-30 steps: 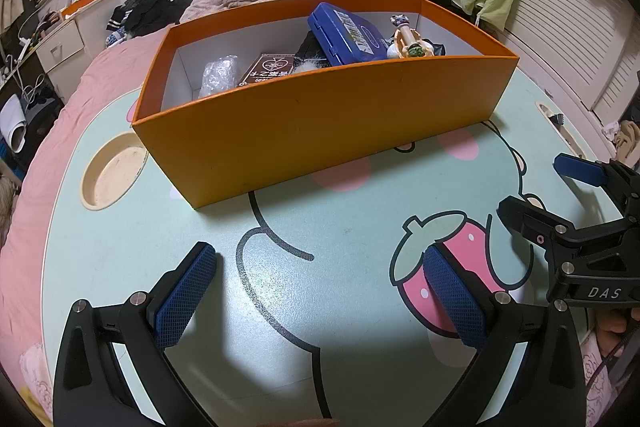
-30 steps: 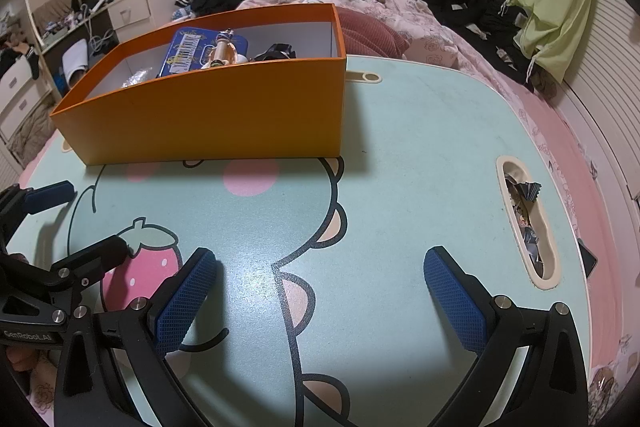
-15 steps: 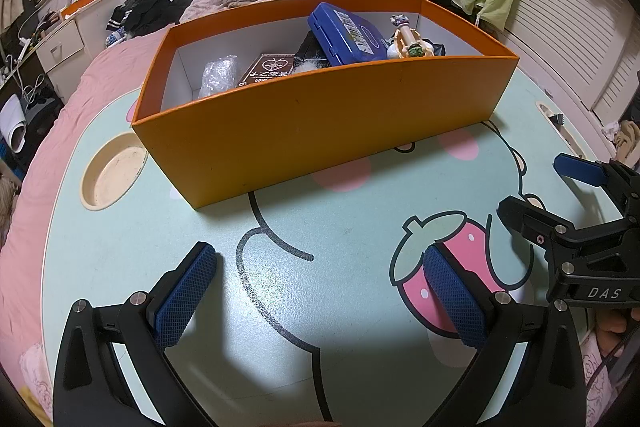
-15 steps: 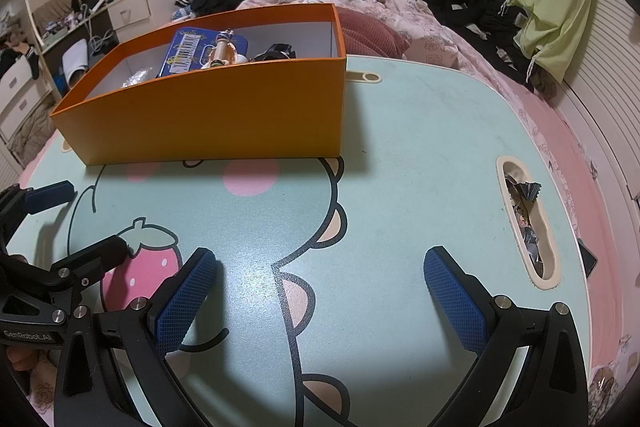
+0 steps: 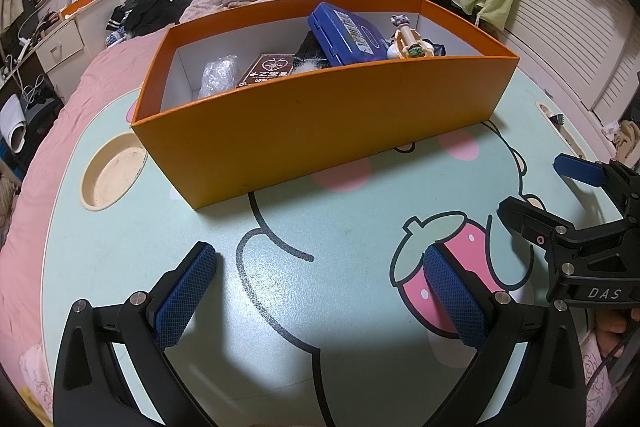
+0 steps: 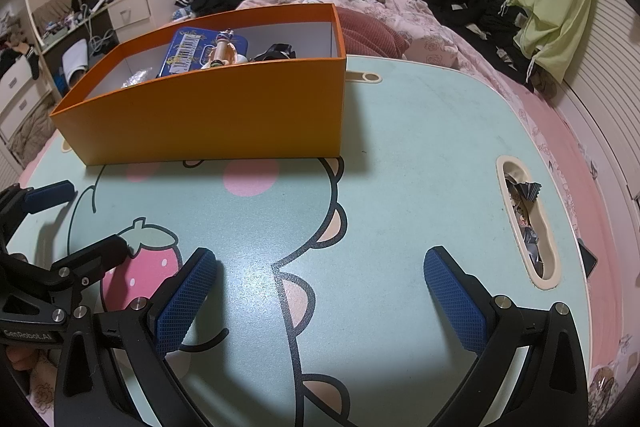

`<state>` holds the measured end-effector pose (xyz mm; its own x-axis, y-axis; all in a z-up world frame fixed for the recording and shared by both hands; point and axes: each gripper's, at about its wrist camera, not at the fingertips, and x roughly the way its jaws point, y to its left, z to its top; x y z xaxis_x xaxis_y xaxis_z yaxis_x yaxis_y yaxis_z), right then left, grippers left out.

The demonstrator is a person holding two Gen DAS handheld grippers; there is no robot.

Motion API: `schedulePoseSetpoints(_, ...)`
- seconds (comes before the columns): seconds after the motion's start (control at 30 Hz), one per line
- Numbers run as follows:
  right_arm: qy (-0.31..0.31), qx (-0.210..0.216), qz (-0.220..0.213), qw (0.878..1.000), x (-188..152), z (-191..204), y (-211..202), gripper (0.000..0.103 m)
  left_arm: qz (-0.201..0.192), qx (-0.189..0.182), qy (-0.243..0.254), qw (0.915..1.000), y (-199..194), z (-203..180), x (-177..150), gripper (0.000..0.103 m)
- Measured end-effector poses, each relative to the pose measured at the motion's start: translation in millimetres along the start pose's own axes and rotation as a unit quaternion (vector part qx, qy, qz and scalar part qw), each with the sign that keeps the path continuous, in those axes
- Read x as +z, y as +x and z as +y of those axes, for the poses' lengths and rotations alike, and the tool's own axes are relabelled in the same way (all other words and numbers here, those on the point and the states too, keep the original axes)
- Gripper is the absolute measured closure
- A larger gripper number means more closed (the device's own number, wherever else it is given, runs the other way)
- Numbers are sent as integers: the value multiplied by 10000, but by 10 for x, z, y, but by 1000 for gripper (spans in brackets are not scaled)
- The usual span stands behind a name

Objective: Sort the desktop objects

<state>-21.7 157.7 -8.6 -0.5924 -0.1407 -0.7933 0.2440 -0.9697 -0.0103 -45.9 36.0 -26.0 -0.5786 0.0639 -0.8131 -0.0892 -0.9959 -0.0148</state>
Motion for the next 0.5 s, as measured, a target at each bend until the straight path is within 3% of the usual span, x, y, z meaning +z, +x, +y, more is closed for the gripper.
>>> schedulePoseSetpoints(0.5, -1, 0, -1, 10000, -2, 0, 1, 0, 0, 0, 0, 10000, -9, 2, -1, 0)
